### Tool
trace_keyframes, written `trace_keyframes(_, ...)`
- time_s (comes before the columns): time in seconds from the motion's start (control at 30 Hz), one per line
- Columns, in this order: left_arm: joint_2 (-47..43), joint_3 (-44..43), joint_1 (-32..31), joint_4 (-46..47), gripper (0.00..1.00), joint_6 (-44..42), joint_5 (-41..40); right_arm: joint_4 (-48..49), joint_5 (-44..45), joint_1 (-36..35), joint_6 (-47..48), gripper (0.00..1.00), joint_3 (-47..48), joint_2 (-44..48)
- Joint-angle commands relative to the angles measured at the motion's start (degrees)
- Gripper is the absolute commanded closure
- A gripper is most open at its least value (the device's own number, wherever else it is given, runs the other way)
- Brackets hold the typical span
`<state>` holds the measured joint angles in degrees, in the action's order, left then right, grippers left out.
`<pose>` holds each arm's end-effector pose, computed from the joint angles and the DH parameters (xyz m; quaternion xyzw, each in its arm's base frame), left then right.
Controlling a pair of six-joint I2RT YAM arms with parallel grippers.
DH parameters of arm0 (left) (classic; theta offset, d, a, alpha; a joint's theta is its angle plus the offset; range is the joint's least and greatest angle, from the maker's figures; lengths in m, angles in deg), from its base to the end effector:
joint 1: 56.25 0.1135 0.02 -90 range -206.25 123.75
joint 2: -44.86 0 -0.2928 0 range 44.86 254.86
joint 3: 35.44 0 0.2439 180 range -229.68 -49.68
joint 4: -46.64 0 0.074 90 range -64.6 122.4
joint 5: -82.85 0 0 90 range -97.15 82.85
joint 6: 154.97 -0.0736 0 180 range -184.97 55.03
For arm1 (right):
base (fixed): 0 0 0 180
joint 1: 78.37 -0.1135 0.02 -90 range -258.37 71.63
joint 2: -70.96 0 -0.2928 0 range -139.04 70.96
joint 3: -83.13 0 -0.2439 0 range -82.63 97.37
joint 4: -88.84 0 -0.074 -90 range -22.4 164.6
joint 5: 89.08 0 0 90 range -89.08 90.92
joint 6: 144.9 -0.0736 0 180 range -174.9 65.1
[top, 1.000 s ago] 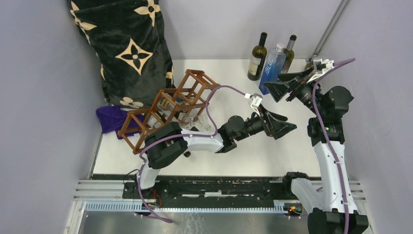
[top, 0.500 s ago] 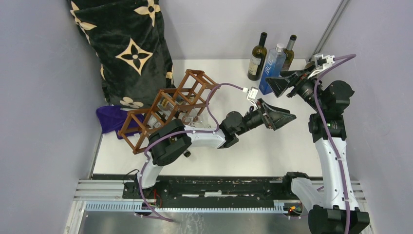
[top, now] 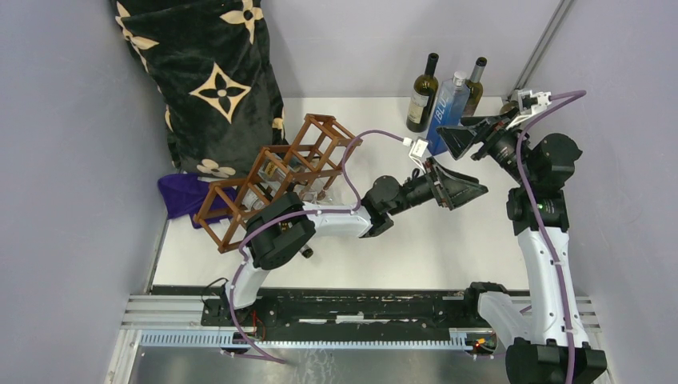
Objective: Put the wine bottle on the wine rack
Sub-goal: Pick up the wine bottle from the center of the board.
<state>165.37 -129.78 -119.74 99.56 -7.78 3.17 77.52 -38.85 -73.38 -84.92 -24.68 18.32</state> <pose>0.2195 -0.4697 0.3241 0.1052 0.5172 -0.7603 0.3787 0.2047 0.0294 0.4465 -0.0601 0.6644 0.3714 0.6458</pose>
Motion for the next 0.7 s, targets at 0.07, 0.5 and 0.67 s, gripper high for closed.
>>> trace_keyframes(0.07,-2.77,-0.85,-0.5,-0.84,0.0,-1.44,1.63,3.86,1.27,0.22,-1.9,0.02,-0.73,3.59)
trace_keyframes(0.5,-7.6,-1.71,-0.53,-10.56,0.0,-9.44,3.89,13.28,1.91,0.31,-7.85,0.02,-6.1,6.89)
trace_keyframes(0.67,-8.32,-3.4,-0.18,-13.33,0.0,-13.46,6.44,20.05,2.32,0.28,-9.71,0.02,-9.4,9.39)
